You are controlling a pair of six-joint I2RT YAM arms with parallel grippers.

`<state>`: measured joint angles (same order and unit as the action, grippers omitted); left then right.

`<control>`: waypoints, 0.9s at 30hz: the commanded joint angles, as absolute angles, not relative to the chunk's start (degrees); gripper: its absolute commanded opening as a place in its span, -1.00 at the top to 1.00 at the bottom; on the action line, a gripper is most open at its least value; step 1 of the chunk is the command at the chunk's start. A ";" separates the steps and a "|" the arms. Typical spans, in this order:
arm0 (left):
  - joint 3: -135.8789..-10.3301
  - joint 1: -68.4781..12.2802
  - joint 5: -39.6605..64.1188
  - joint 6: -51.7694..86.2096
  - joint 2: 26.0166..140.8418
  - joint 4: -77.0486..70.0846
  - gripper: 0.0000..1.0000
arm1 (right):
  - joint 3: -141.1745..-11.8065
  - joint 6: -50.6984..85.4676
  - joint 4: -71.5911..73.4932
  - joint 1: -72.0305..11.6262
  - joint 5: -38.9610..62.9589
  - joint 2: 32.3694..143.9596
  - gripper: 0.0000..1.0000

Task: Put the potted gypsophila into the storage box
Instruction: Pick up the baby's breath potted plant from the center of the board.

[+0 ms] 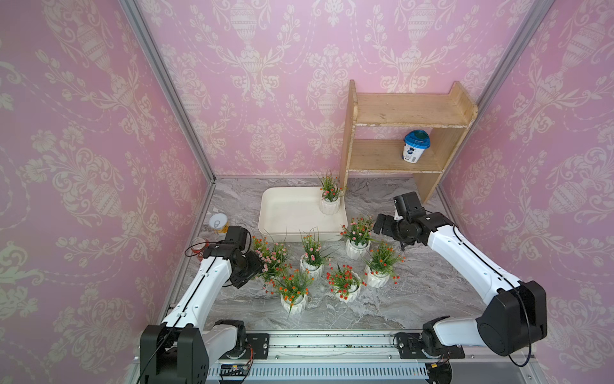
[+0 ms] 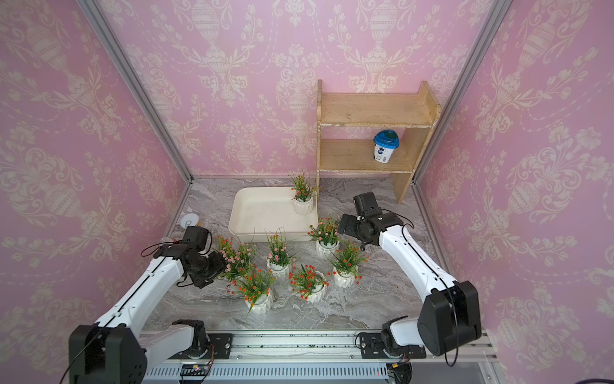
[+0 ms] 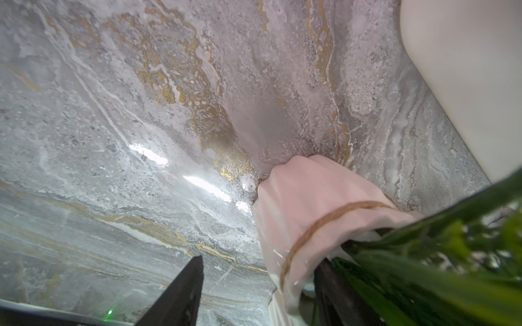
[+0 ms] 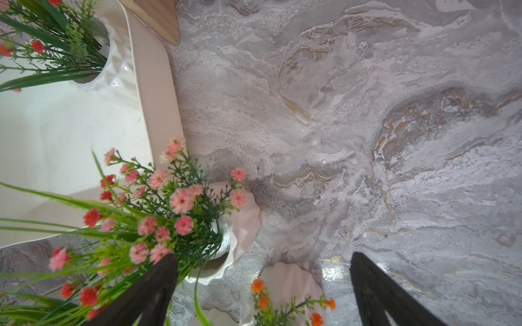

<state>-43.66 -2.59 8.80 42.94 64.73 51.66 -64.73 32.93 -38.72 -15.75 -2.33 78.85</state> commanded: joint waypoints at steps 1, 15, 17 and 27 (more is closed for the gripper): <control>-42.45 -3.07 6.38 42.11 65.39 52.12 -0.22 | -63.65 32.06 -38.76 -15.38 -2.35 77.20 -0.95; -42.34 -3.15 4.04 40.99 65.65 51.59 0.27 | -63.33 32.17 -38.76 -15.30 -2.46 77.08 -0.95; -42.36 -3.16 3.96 40.99 65.66 51.55 0.28 | -63.20 32.21 -38.77 -15.29 -2.43 76.98 -0.95; -41.04 -3.34 3.34 40.63 66.08 51.01 0.41 | -62.67 32.31 -38.67 -15.23 -2.64 76.74 -0.95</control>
<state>-43.55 -3.25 7.14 41.63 65.10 49.21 -63.42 32.93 -38.54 -15.70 -2.33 78.78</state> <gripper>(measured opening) 0.298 0.975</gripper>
